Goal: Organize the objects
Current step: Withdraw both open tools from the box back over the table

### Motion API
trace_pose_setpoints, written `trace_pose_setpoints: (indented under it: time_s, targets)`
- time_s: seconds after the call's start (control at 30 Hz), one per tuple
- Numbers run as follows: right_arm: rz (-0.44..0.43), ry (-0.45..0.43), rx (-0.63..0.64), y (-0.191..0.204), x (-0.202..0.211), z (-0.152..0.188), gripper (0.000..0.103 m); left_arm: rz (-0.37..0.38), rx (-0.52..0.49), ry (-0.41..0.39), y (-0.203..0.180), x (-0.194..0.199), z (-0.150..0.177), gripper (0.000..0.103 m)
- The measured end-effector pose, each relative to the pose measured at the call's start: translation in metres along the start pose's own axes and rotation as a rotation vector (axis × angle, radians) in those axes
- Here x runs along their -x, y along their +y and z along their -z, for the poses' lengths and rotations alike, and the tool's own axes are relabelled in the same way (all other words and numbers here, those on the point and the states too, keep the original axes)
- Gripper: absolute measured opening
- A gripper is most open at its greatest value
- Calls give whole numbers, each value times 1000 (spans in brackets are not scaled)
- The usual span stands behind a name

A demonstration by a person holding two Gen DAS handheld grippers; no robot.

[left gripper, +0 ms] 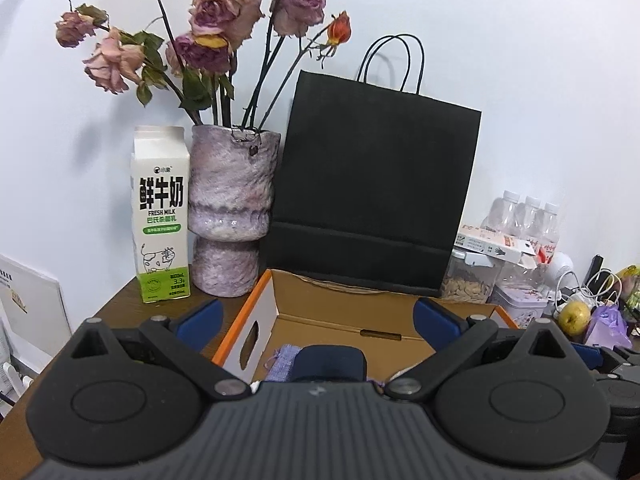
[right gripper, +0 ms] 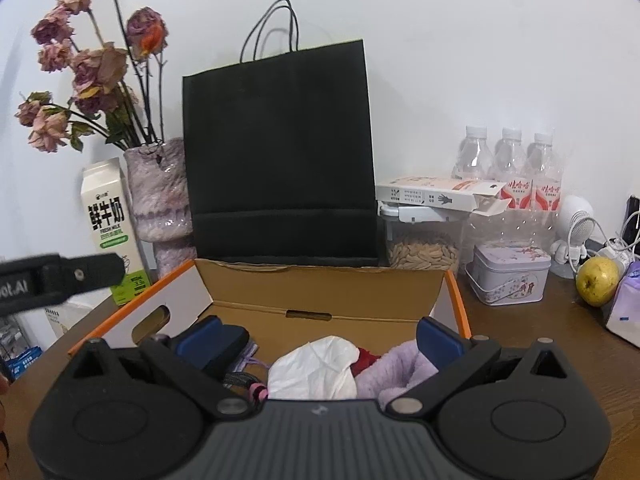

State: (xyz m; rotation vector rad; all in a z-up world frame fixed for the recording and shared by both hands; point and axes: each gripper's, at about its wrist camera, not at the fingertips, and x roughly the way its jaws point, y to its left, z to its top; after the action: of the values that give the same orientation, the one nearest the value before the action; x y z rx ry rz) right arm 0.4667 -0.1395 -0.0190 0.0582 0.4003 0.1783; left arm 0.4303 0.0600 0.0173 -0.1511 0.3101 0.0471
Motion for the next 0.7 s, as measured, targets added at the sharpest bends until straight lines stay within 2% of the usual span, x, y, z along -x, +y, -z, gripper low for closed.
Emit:
trace_pose_setpoints:
  time_s: [0.2, 0.47, 0.7]
  targets:
    - [-9, -31, 37, 7, 24, 6, 103, -16, -26, -13, -1, 19, 12, 103]
    - [-31, -53, 51, 12, 53, 23, 103, 11, -34, -39, 1, 48, 26, 103]
    - [-37, -53, 62, 16, 77, 38, 103, 22, -61, -26, 1, 69, 45, 103]
